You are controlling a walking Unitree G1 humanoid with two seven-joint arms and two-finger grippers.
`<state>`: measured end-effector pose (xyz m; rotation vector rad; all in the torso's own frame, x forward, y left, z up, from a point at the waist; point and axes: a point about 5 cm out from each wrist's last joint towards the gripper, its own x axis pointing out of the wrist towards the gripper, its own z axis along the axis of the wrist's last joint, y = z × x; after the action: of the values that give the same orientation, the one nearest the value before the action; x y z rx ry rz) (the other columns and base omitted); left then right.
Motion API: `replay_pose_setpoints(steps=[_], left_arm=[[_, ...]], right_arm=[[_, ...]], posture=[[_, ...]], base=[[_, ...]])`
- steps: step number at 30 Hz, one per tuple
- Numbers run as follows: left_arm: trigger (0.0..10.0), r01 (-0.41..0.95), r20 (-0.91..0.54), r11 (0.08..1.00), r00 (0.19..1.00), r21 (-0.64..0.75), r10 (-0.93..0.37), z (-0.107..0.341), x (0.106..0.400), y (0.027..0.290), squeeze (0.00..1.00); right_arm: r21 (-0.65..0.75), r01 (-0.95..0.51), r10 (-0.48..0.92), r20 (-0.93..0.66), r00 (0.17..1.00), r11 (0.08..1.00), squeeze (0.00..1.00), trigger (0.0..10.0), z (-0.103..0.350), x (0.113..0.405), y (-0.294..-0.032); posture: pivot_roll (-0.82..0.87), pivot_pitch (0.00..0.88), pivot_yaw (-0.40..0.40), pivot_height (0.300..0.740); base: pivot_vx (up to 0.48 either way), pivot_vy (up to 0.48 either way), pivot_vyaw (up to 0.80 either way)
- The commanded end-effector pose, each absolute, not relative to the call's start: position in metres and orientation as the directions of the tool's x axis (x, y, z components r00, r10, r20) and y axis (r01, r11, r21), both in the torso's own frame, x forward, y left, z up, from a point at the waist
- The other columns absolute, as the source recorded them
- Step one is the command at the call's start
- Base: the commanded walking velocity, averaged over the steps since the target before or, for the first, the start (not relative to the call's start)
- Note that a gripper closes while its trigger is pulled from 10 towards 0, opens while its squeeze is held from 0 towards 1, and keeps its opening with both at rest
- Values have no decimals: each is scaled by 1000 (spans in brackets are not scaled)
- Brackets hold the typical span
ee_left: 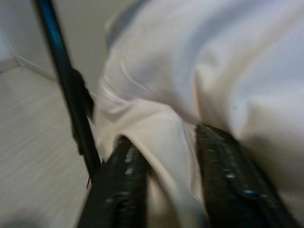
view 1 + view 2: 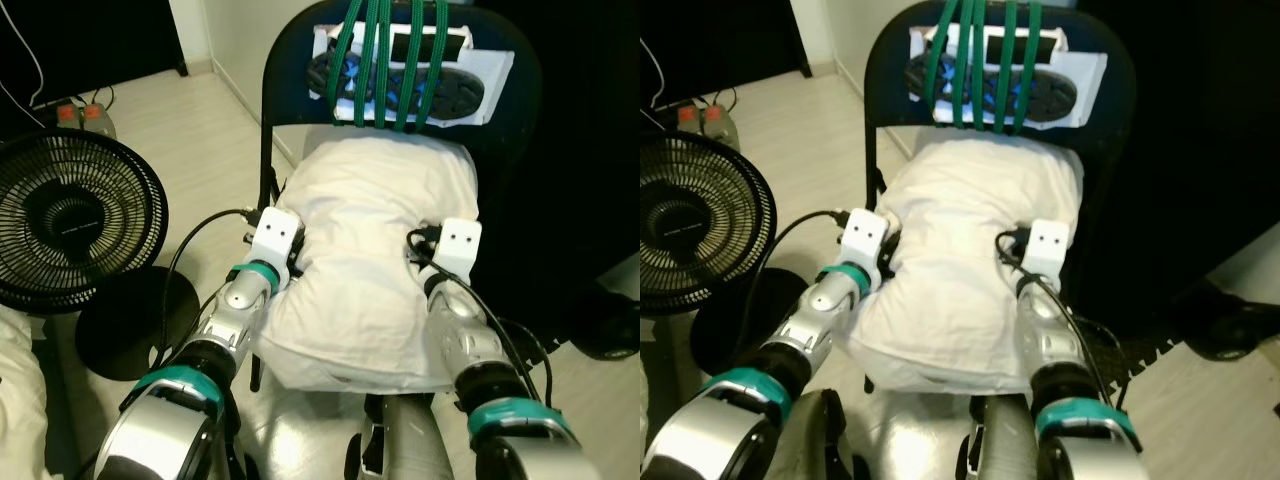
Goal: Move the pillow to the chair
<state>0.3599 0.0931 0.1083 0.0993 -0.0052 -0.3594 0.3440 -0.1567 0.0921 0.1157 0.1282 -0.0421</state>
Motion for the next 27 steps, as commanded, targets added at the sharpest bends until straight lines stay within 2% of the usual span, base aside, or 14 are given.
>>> replay_pose_setpoints(steps=[1, 2, 3, 5, 8, 9, 12, 16, 17, 18, 19, 20, 23, 27], left_arm=[[10000, 354, 2, 933, 935, 63, -355, 97, 349, 108, 1000], [10000, 354, 2, 933, 935, 63, -355, 97, 349, 108, 1000], [10000, 342, 33, 939, 939, 33, -343, 93, 340, 123, 1000], [10000, 342, 33, 939, 939, 33, -343, 93, 340, 123, 1000], [10000, 373, 97, 927, 925, -34, -368, 85, 309, 141, 1000], [10000, 373, 97, 927, 925, -34, -368, 85, 309, 141, 1000], [10000, 409, 122, 911, 908, -48, -401, 82, 272, 144, 1000], [10000, 402, 133, 915, 910, -45, -393, 82, 245, 148, 1000], [10000, 376, 140, 926, 919, -38, -368, 84, 237, 153, 596], [10000, 376, 140, 926, 919, -38, -368, 84, 237, 153, 596], [10000, 328, 151, 944, 935, -31, -320, 86, 232, 161, 0], [10000, 328, 151, 944, 935, -31, -320, 86, 232, 161, 0], [10000, 154, 158, 982, 978, -107, -136, 95, 237, 182, 0], [10000, 124, 125, 985, 986, -124, -108, 91, 249, 180, 0]], right_arm=[[124, -40, 54, -115, 992, 991, 1000, 10000, 82, 327, -147], [124, -40, 54, -115, 992, 991, 1000, 10000, 82, 327, -147], [124, -71, 82, -81, 993, 990, 1000, 10000, 80, 313, -148], [124, -71, 82, -81, 993, 990, 1000, 10000, 80, 313, -148], [92, -101, 104, -25, 994, 991, 1000, 10000, 79, 285, -162], [92, -101, 104, -25, 994, 991, 1000, 10000, 79, 285, -162], [58, -107, 107, 9, 994, 993, 1000, 10000, 79, 259, -178], [12, -140, 139, 34, 990, 990, 1000, 10000, 80, 234, -185], [-11, -151, 151, 45, 988, 989, 0, 10000, 81, 223, -186], [-11, -151, 151, 45, 988, 989, 0, 10000, 81, 223, -186], [-45, -131, 134, 82, 988, 990, 0, 10000, 86, 216, -187], [-45, -131, 134, 82, 988, 990, 0, 10000, 86, 216, -187], [-52, -44, 49, 110, 993, 998, 0, 10000, 97, 225, -181], [-25, -65, 67, 86, 994, 998, 0, 10000, 94, 247, -170]], posture=[[-28, 87, 34, 580], [-28, 87, 34, 580], [-27, 84, 33, 580], [-27, 84, 33, 580], [-27, 69, 31, 580], [-27, 69, 31, 580], [-20, 56, 36, 580], [-11, 54, 33, 580], [1, 53, 28, 580], [1, 53, 28, 580], [6, 43, 28, 580], [6, 43, 28, 580], [8, 25, 23, 580], [21, 20, 12, 580]], base=[[0, 0, 0], [0, 0, 0], [0, 0, 0], [0, 0, 0], [0, 0, 0], [0, 0, 0], [0, 0, 0], [0, 0, 0], [0, 0, 0], [0, 0, 0], [0, 0, 0], [0, 0, 0], [0, 0, 0], [0, 0, 0]])
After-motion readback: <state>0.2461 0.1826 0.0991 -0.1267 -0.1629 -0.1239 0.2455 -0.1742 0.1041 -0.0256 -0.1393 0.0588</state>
